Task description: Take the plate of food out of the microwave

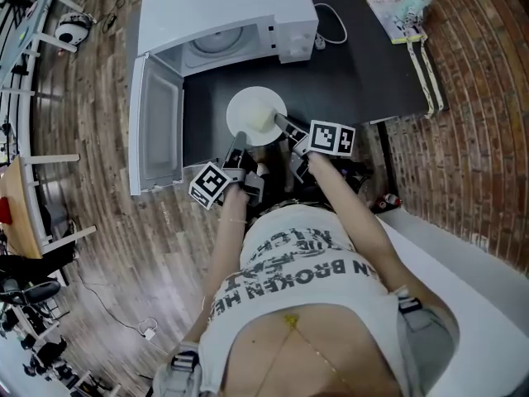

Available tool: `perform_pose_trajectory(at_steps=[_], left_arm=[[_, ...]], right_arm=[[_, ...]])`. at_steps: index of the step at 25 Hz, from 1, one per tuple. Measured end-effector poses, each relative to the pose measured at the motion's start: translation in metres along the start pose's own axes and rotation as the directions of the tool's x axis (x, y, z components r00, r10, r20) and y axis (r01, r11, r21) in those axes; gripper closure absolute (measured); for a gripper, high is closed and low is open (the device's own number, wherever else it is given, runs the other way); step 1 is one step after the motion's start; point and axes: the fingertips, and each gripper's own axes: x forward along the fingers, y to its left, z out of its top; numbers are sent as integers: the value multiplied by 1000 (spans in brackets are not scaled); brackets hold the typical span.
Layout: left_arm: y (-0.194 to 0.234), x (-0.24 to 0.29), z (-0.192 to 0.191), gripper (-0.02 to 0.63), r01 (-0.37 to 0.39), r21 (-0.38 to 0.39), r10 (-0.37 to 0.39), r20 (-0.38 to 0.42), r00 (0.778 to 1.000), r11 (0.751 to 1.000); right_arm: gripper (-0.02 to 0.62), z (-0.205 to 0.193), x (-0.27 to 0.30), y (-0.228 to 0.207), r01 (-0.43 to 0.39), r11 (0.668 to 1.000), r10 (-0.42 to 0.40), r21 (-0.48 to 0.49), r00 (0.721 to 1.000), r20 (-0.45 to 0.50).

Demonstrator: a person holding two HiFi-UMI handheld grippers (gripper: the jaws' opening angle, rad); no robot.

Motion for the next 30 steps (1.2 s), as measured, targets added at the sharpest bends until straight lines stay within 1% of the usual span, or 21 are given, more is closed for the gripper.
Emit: perform_pose_trajectory(at_steps=[10, 19, 25, 30], left_arm=[[-10, -19, -40, 581, -18, -15, 19, 77, 997, 1000], [-3, -53, -75, 581, -53, -50, 60, 158, 986, 997], [-1, -69, -77, 581, -49, -65, 59, 170, 984, 997], [0, -74, -70, 583, -37, -60, 46, 152, 987, 997]], right_arm=[[549, -9, -34, -6, -33, 999, 32, -24, 997, -68], [549, -39, -57, -11, -62, 997, 55, -35, 985, -166], [549, -52, -61, -4, -71, 997, 63, -36, 983, -175], [551, -57, -58, 2, -66, 998, 62, -23, 986, -153]])
